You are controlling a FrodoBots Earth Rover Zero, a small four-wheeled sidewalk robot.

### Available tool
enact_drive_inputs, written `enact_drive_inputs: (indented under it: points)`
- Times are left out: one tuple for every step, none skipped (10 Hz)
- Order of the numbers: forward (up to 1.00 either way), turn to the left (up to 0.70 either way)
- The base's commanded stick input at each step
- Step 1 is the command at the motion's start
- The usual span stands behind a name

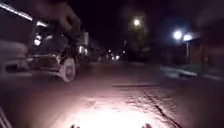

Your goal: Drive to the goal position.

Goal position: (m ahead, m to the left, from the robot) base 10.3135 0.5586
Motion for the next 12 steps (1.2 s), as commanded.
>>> enact_drive_inputs:
  points:
    - [0.50,0.00]
    - [0.50,0.00]
    - [0.50,0.00]
    - [0.50,0.00]
    - [0.50,0.00]
    - [0.50,0.00]
    - [0.50,0.00]
    - [0.50,0.00]
    - [0.50,0.00]
    - [0.50,0.00]
    - [0.50,0.00]
    - [0.50,0.00]
